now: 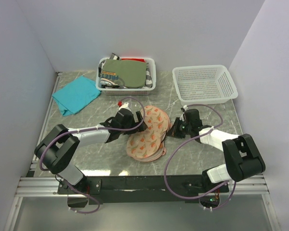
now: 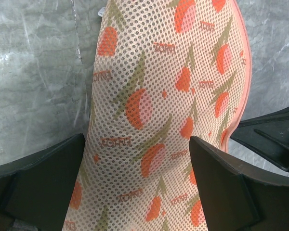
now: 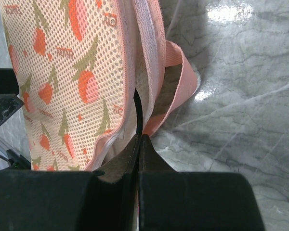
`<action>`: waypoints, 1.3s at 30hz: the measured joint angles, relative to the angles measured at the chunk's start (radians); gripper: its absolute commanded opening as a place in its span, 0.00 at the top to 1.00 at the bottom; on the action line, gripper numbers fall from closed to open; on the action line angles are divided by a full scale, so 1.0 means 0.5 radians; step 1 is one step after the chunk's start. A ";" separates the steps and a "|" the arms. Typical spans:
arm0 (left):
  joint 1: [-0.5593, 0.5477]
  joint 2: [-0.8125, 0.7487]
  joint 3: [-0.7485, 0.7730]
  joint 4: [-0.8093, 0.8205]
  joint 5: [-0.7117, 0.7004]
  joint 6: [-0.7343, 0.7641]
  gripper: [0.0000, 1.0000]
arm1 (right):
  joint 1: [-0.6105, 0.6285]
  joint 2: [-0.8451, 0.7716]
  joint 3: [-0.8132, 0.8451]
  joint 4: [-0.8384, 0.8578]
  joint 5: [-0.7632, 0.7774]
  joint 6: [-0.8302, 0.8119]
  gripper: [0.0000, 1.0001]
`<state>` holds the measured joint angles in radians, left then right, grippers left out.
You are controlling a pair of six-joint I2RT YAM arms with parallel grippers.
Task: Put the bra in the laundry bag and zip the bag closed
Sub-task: Adjust the bra in the laundry bag.
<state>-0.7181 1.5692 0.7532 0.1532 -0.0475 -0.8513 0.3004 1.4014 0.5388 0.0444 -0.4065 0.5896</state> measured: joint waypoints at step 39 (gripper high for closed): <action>-0.111 0.215 0.148 0.046 0.110 -0.007 0.04 | 0.022 0.206 0.069 0.198 -0.152 0.036 1.00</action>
<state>-0.7738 1.6768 0.8272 0.1761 0.0074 -0.8547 0.3115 1.5043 0.5735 0.1432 -0.4824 0.6075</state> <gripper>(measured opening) 0.966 0.007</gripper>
